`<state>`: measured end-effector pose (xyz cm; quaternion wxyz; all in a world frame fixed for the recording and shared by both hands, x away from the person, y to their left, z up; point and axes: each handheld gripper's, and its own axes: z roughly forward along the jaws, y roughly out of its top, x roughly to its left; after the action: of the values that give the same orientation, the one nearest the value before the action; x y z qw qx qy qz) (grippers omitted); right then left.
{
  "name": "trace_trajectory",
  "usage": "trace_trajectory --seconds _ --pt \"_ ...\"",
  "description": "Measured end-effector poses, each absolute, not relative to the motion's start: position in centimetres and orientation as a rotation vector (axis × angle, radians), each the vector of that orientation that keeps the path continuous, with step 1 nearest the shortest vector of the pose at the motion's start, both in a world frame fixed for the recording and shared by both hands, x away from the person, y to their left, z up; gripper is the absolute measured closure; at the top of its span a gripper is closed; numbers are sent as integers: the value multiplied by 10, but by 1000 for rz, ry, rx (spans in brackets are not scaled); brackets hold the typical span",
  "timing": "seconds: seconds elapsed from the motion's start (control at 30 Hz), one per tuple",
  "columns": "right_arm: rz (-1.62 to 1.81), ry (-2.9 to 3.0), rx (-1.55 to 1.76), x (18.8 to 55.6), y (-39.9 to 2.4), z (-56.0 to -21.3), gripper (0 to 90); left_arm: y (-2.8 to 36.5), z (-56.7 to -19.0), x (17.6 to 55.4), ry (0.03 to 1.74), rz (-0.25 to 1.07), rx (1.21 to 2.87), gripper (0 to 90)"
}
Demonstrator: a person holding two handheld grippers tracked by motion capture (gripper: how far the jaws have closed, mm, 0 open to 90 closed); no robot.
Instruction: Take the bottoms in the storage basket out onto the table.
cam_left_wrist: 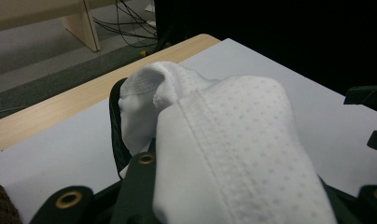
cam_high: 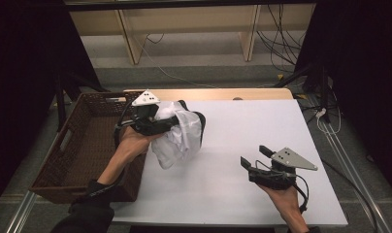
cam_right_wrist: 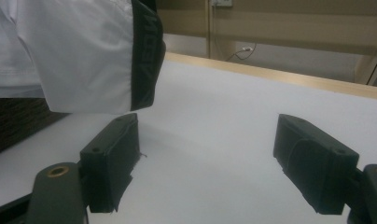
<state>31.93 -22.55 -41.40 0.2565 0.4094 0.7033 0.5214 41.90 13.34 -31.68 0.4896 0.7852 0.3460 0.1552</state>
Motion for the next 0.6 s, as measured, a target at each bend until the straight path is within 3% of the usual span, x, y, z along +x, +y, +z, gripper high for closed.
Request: trace_trajectory --seconds 0.6 --pt "1417 1909 1106 319 -225 -414 238 105 -346 427 883 309 1975 671"
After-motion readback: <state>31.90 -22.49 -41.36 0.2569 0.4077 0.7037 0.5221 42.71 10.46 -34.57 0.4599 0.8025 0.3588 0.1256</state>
